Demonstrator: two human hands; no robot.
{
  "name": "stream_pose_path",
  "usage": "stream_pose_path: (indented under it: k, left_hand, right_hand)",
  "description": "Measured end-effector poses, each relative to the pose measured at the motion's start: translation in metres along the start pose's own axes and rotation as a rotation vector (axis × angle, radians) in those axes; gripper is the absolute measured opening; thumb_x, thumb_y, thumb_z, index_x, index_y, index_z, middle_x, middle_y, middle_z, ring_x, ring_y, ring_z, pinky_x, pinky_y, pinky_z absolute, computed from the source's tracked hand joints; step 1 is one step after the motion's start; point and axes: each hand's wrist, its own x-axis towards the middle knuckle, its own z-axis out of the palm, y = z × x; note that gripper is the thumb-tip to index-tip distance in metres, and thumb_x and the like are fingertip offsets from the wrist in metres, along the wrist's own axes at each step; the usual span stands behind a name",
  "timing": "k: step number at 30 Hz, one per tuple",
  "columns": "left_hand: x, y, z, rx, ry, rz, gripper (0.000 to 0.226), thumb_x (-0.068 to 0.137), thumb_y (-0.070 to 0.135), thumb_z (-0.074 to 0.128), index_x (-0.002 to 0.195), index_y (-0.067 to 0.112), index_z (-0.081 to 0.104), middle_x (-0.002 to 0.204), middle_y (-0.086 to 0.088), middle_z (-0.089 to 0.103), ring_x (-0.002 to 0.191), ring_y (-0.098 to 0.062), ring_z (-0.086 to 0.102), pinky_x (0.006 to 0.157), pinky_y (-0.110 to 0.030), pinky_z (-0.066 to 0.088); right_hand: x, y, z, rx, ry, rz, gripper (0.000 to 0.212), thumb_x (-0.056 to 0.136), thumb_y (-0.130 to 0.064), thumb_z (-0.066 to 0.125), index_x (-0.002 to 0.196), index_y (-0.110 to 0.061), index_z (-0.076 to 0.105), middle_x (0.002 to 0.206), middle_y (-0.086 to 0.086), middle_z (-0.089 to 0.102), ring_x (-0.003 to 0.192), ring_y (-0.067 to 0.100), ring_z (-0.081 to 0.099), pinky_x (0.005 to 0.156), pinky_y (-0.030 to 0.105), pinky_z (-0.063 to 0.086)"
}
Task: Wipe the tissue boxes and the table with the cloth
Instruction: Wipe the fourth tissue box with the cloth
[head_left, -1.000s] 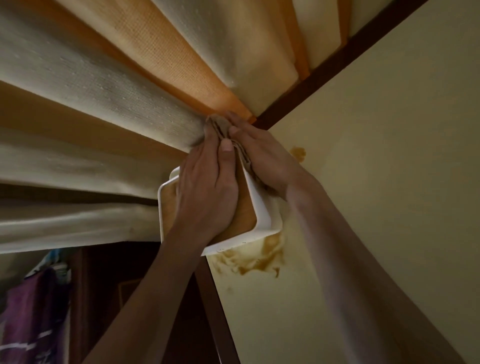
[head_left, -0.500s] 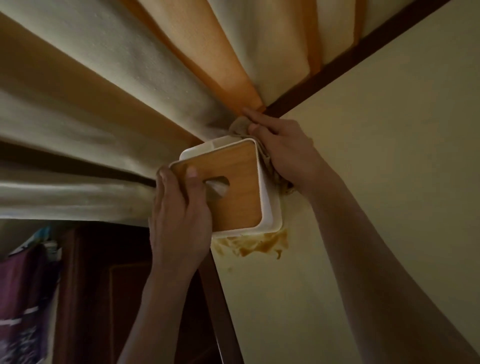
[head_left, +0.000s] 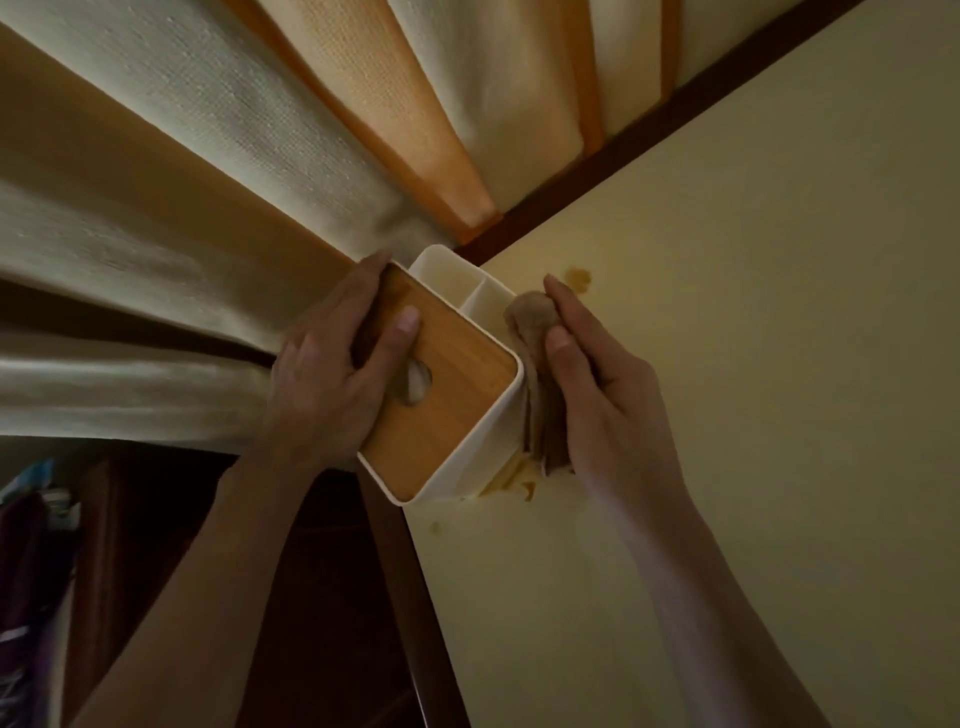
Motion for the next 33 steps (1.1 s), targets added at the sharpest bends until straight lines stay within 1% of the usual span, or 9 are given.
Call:
stream_pose_path:
  k: [3, 6, 8, 10, 13, 16, 20, 26, 33]
  left_hand:
    - [0.01, -0.001, -0.001, 0.008, -0.022, 0.089, 0.06, 0.102, 0.059, 0.04, 0.157, 0.036, 0.029, 0.157, 0.017, 0.034, 0.141, 0.001, 0.03, 0.119, -0.046, 0.03]
    - [0.017, 0.002, -0.005, 0.015, -0.051, 0.137, 0.06, 0.103, 0.055, 0.042, 0.157, 0.033, 0.029, 0.156, 0.017, 0.034, 0.14, 0.0, 0.031, 0.118, -0.043, 0.031]
    - [0.02, 0.01, -0.006, 0.082, -0.054, 0.172, 0.056, 0.105, 0.053, 0.041, 0.155, 0.03, 0.031, 0.152, 0.013, 0.041, 0.132, -0.002, 0.038, 0.111, -0.039, 0.035]
    - [0.021, 0.019, -0.004, 0.156, -0.05, 0.184, 0.053, 0.107, 0.05, 0.036, 0.154, 0.026, 0.033, 0.149, 0.005, 0.048, 0.128, -0.009, 0.047, 0.107, -0.037, 0.039]
    - [0.019, 0.032, 0.004, 0.111, -0.019, 0.105, 0.05, 0.108, 0.05, 0.03, 0.152, 0.026, 0.037, 0.143, 0.003, 0.053, 0.125, -0.016, 0.053, 0.107, -0.045, 0.044]
    - [0.023, 0.052, 0.019, 0.056, 0.06, 0.006, 0.047, 0.108, 0.053, 0.024, 0.14, 0.028, 0.048, 0.137, 0.004, 0.056, 0.126, -0.019, 0.051, 0.11, -0.054, 0.039]
    - [0.034, 0.068, 0.035, 0.101, 0.143, 0.045, 0.051, 0.105, 0.054, 0.022, 0.119, 0.017, 0.054, 0.121, -0.003, 0.061, 0.115, -0.023, 0.055, 0.103, -0.054, 0.042]
    - [0.034, 0.062, 0.04, 0.123, 0.185, -0.048, 0.077, 0.095, 0.072, 0.015, 0.146, 0.021, 0.041, 0.146, -0.003, 0.051, 0.14, -0.023, 0.041, 0.118, -0.056, 0.027]
    - [0.037, 0.059, 0.044, 0.16, 0.156, -0.054, 0.074, 0.095, 0.063, 0.01, 0.143, 0.018, 0.043, 0.146, -0.005, 0.048, 0.139, -0.023, 0.039, 0.117, -0.053, 0.028]
  right_hand:
    - [-0.006, -0.002, 0.0, 0.059, 0.03, -0.003, 0.035, 0.11, -0.022, 0.045, 0.14, -0.034, 0.057, 0.117, -0.019, 0.07, 0.11, -0.002, 0.066, 0.085, 0.022, 0.058]
    - [-0.012, -0.006, 0.002, 0.074, 0.067, -0.013, 0.034, 0.109, -0.016, 0.047, 0.133, -0.037, 0.058, 0.114, -0.017, 0.071, 0.104, -0.004, 0.067, 0.078, 0.01, 0.053]
    - [-0.016, -0.005, 0.005, 0.071, 0.102, -0.017, 0.035, 0.109, -0.017, 0.046, 0.138, -0.032, 0.058, 0.124, -0.01, 0.069, 0.112, -0.001, 0.065, 0.085, 0.015, 0.056]
    - [-0.021, 0.001, 0.008, 0.048, 0.156, -0.016, 0.037, 0.109, -0.024, 0.046, 0.144, -0.028, 0.057, 0.137, -0.007, 0.064, 0.125, 0.006, 0.061, 0.1, 0.032, 0.056]
    - [-0.031, 0.008, 0.019, 0.022, 0.227, -0.017, 0.046, 0.104, -0.038, 0.043, 0.149, -0.03, 0.052, 0.15, -0.007, 0.055, 0.141, 0.015, 0.049, 0.11, 0.051, 0.048]
    - [-0.039, 0.011, 0.027, 0.02, 0.245, -0.063, 0.047, 0.105, -0.039, 0.042, 0.151, -0.036, 0.044, 0.158, -0.011, 0.044, 0.148, 0.009, 0.038, 0.117, 0.049, 0.041]
    - [-0.041, 0.018, 0.027, 0.031, 0.207, -0.087, 0.049, 0.106, -0.036, 0.042, 0.154, -0.031, 0.042, 0.162, -0.01, 0.04, 0.151, 0.004, 0.03, 0.123, 0.048, 0.032]
    - [-0.031, 0.018, 0.021, 0.071, 0.13, -0.027, 0.049, 0.105, -0.034, 0.043, 0.153, -0.036, 0.041, 0.162, -0.016, 0.036, 0.15, -0.003, 0.026, 0.124, 0.043, 0.032]
    - [-0.004, 0.013, 0.008, 0.034, -0.082, 0.017, 0.052, 0.108, -0.038, 0.035, 0.16, -0.033, 0.031, 0.167, -0.02, 0.024, 0.152, -0.008, 0.012, 0.129, 0.038, 0.016]
